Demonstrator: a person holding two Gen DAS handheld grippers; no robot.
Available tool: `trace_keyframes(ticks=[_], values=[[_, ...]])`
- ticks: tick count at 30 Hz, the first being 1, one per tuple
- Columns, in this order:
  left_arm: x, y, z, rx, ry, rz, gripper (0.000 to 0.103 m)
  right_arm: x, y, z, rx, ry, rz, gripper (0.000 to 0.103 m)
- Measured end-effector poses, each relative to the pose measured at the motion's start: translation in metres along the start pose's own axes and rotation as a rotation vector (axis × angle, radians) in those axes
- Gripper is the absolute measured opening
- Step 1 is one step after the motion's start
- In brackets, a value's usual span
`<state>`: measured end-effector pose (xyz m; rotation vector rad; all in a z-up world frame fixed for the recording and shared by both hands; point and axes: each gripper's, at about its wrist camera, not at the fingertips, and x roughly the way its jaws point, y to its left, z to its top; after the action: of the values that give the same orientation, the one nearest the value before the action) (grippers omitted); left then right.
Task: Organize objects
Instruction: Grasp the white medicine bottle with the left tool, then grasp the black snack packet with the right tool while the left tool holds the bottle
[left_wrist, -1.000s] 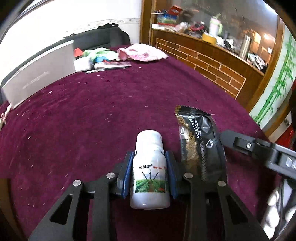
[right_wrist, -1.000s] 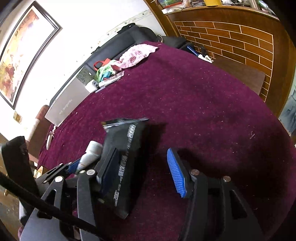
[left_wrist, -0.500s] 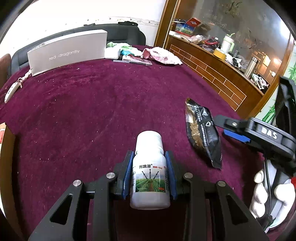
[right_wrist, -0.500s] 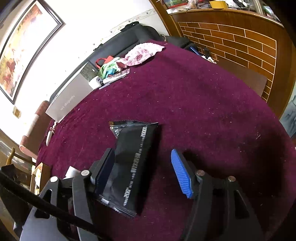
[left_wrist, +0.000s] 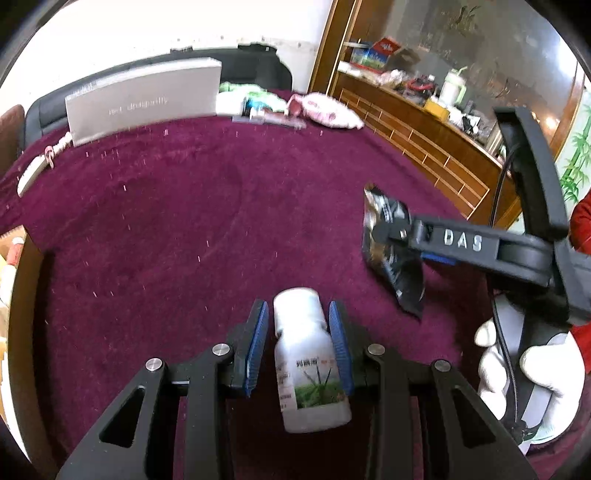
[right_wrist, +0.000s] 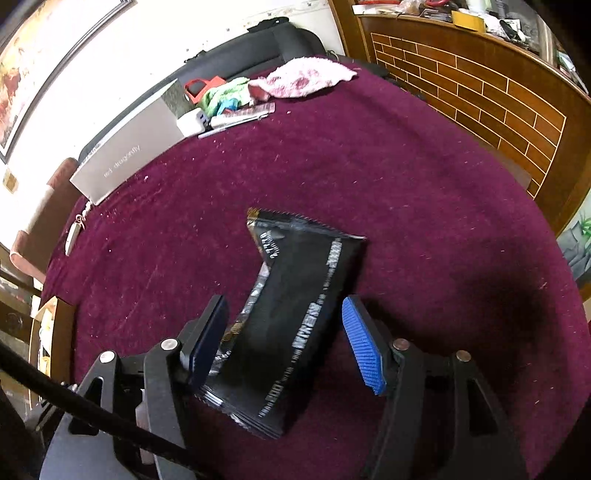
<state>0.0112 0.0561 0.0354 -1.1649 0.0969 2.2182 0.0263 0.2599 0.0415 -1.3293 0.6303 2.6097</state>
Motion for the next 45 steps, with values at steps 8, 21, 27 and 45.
trace_keyframes(ticks=[8,21,27,45], values=[[0.017,-0.025,-0.007,0.097,-0.002,0.066,0.042,0.009,0.017,0.0,-0.068,0.0,-0.071,0.063],[0.012,-0.022,-0.01,0.08,0.017,0.075,0.028,0.012,0.029,-0.006,-0.169,-0.013,-0.145,0.054],[0.003,-0.024,-0.017,0.064,0.009,0.033,0.028,0.002,0.03,-0.008,-0.197,-0.052,-0.131,0.028],[-0.061,-0.01,-0.025,-0.013,-0.107,-0.025,0.029,-0.064,0.068,-0.021,-0.292,-0.228,-0.12,0.027]])
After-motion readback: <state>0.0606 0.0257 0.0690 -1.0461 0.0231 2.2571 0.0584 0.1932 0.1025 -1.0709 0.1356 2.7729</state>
